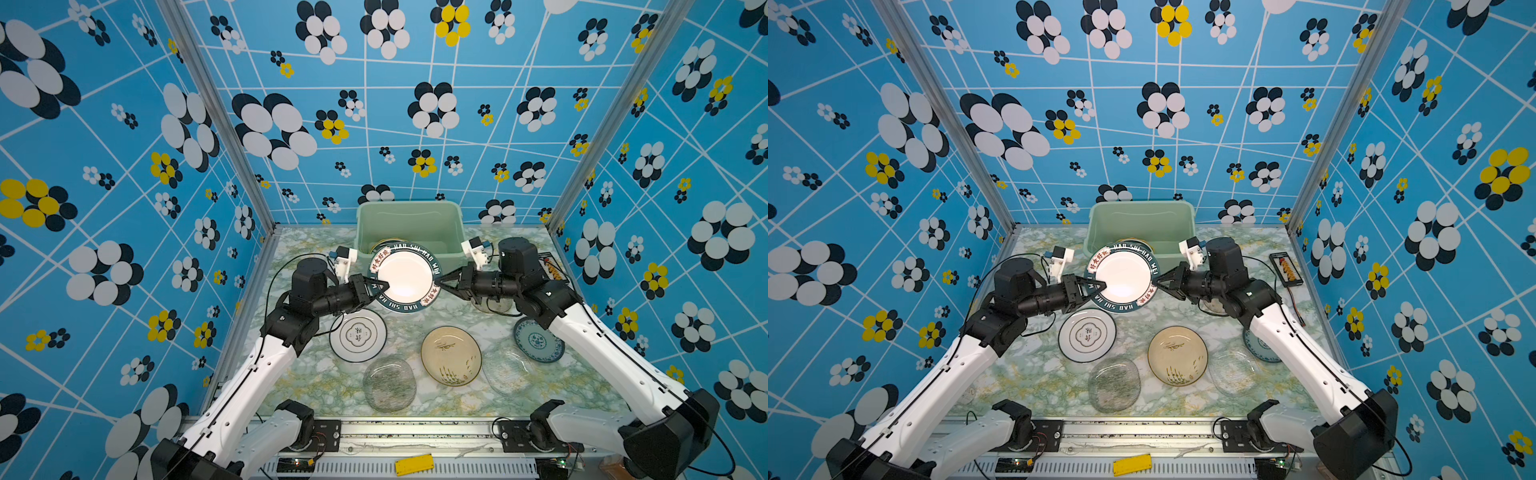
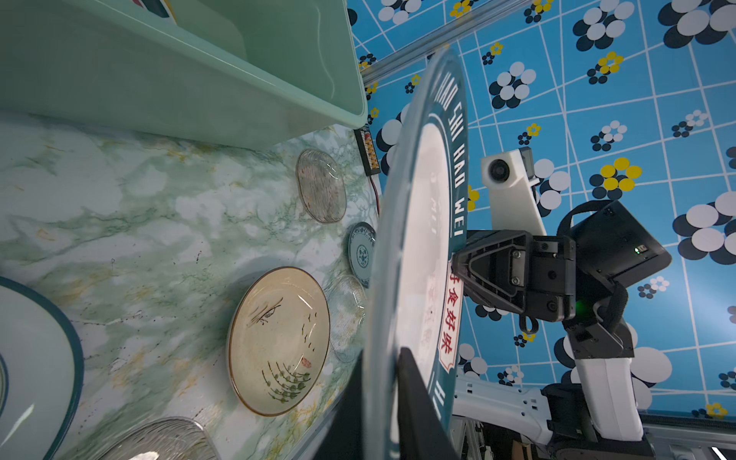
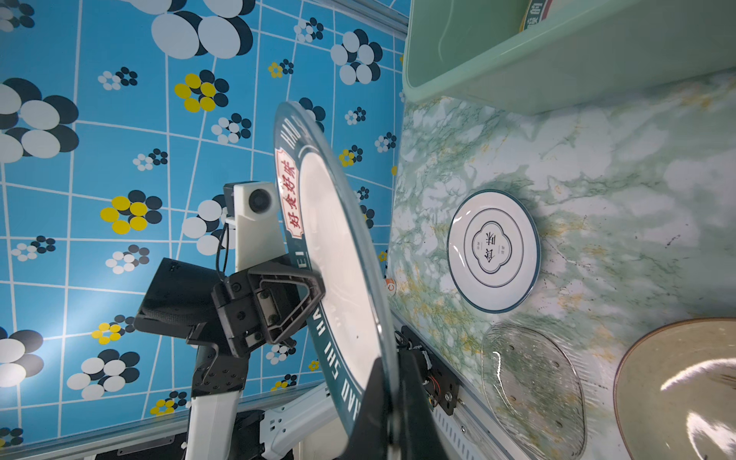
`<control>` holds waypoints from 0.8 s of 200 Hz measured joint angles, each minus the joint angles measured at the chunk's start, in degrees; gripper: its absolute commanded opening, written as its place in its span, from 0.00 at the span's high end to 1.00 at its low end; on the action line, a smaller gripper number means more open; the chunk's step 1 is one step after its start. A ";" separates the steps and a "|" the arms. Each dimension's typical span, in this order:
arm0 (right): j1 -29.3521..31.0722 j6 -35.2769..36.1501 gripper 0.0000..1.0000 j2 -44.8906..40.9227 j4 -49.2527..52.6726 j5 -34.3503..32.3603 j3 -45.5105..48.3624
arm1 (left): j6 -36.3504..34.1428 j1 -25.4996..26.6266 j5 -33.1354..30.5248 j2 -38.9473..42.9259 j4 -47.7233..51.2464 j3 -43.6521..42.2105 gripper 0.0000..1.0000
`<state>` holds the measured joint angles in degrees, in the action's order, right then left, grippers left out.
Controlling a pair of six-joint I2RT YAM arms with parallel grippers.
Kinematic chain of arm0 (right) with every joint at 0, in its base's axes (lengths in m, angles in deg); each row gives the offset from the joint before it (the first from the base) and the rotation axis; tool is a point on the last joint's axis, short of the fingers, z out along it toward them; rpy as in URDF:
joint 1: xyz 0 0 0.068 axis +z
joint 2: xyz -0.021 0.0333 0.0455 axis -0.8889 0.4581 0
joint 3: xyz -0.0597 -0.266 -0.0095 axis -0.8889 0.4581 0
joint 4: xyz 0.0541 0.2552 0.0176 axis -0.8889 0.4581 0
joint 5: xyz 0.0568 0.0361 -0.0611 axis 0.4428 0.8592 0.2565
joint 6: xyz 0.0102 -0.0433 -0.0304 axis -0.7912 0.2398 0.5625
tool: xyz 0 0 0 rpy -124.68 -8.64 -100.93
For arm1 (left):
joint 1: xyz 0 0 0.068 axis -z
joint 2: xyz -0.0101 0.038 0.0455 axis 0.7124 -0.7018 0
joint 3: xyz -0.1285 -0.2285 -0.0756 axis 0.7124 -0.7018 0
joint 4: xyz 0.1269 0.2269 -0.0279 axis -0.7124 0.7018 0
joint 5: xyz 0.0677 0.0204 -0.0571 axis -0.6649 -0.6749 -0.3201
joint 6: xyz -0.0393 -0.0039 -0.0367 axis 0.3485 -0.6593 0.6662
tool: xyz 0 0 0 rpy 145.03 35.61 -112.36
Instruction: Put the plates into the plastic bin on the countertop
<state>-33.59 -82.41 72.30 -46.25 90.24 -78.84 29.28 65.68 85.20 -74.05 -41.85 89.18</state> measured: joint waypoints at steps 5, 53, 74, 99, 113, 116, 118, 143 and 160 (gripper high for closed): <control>0.09 0.37 1.00 0.07 0.00 -0.11 0.00 | 0.79 -0.11 -0.17 0.15 -0.59 0.00 0.95; 0.35 0.02 0.60 0.15 -0.83 -0.20 0.00 | 2.21 -0.15 -0.68 1.31 -0.96 -0.35 1.00; 0.31 0.52 0.42 0.15 -2.34 0.07 -0.02 | 2.29 -0.15 -0.55 1.46 -0.98 -0.50 1.00; 0.22 1.33 0.34 1.07 -4.31 2.12 -0.46 | 3.65 -0.15 0.83 1.44 -1.46 -0.50 1.00; 0.17 1.81 0.33 2.36 -5.42 3.65 -1.01 | 4.92 -0.15 2.10 1.25 -2.25 -0.48 1.00; 0.17 1.95 0.34 2.75 -5.70 4.00 -1.18 | 5.20 -0.15 2.34 1.20 -2.36 -0.46 1.00; 0.15 1.99 0.34 2.93 -5.81 4.13 -1.25 | 5.31 -0.15 2.51 1.18 -2.49 -0.46 1.00; 0.09 2.10 0.42 6.38 -7.48 7.08 -3.23 | 7.45 -0.15 4.92 0.17 -3.23 -0.17 1.00; 0.04 1.92 0.52 8.07 -9.03 8.72 -4.22 | 8.07 -0.15 5.86 -0.44 -3.30 0.15 1.00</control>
<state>-33.55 -80.49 80.36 -55.27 98.97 -83.06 37.35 65.52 91.05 -74.48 -45.15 89.33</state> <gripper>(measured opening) 0.539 0.095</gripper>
